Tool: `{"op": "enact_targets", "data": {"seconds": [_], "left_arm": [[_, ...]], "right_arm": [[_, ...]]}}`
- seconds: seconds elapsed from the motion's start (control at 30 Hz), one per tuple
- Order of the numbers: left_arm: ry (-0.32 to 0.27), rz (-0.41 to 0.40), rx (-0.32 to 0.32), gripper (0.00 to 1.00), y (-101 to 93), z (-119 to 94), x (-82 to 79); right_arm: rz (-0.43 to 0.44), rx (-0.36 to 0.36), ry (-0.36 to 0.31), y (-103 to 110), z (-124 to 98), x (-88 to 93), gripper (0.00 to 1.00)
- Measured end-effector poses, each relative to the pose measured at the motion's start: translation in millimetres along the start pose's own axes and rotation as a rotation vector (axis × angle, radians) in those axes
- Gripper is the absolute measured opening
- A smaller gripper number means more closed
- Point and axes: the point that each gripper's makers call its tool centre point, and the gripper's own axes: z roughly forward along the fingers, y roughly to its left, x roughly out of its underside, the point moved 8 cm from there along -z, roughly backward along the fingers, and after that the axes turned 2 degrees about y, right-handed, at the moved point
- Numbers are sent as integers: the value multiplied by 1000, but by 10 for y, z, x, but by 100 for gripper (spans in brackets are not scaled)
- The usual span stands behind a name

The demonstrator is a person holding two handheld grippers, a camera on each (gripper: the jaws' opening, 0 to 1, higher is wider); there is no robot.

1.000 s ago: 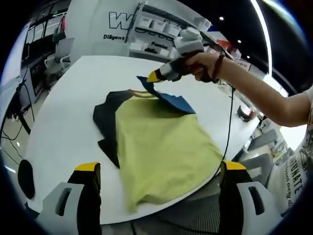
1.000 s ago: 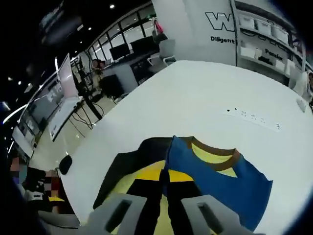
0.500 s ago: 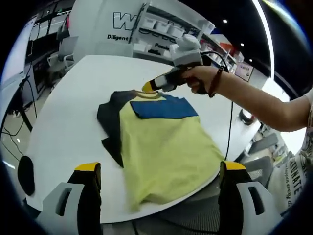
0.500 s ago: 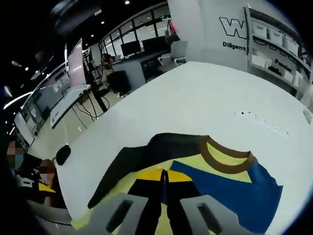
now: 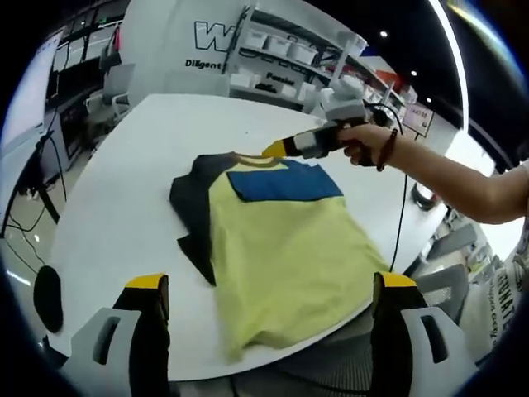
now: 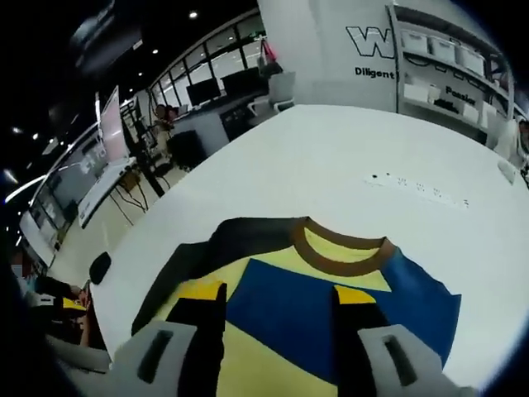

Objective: Fold the garment on the visible template until the final outline fits inside the template.

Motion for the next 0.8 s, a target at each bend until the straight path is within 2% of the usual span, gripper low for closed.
{"op": "enact_targets", "data": {"seconds": [0.17, 0.37, 0.63, 0.8], "left_arm": [[7, 1, 7, 99, -28, 24, 9], [9, 5, 10, 99, -58, 54, 0], [14, 19, 32, 99, -104, 78, 0], [19, 23, 30, 99, -91, 84, 3]], "right_arm": [[15, 20, 1, -172, -87, 110, 61], [29, 63, -2, -434, -222, 275, 66], [96, 78, -24, -744, -341, 391, 64], [100, 87, -31, -952, -356, 422, 63]]}}
